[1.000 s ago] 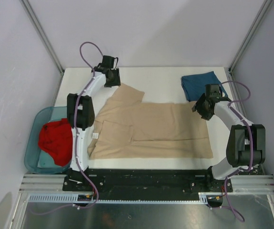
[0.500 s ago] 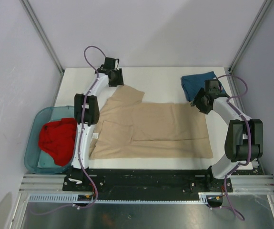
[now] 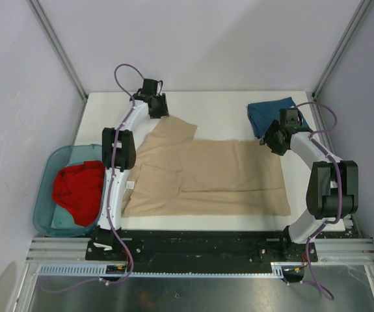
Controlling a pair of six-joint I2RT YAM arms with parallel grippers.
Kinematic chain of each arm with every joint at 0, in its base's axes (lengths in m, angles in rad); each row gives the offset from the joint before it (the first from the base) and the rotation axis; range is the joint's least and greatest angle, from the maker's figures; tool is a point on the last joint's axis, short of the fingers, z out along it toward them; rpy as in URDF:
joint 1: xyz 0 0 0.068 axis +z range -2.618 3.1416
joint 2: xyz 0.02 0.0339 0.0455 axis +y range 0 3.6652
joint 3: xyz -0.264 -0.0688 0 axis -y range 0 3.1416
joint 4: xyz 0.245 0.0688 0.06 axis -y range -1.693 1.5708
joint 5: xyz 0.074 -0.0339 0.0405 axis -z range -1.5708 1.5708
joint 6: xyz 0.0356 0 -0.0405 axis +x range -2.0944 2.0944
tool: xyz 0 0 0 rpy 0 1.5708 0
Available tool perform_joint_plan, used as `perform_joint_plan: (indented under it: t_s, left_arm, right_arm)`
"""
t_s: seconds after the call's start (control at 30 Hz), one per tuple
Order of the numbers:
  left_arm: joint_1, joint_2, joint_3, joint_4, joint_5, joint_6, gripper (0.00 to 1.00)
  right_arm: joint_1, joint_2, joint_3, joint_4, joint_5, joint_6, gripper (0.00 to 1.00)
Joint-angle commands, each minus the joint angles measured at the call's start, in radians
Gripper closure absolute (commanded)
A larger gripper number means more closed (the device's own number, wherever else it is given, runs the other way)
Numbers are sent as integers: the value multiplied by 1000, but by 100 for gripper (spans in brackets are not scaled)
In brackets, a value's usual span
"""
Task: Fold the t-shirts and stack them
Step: Grap the side of the flattened tshirt furthest away from the robot with both arms
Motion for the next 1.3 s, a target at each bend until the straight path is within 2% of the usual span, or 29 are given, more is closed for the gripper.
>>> perform_joint_plan:
  t_s: [0.0,0.2,0.5,0.57,0.83,1.1,1.27]
  left_arm:
    - [0,9,19,2,34,-31,53]
    - [-8,13,5,2,34,-52,64]
    - [-8,15,24,6,1,-55,94]
    - [-8,14,31,9,1,-51,99]
    - [-7,-59,3,30,-38,-36,100]
    - [-5,-103,-33,52,-29,-25,100]
    - [-3,-103,-41,60,-20,-25,100]
  right_arm:
    - [-2,5,47,15,-6,-15,40]
    - [-8,7,49,15,-6,-16,40]
    - [-11,36,74,26,-1,-25,40]
    - [-15,45,89,30,16,-31,40]
    - [-49,114,143,82,99,-68,41]
    - [-105,192,187,113,94,-43,57]
    - [-110,240,233,104,127,-20,62]
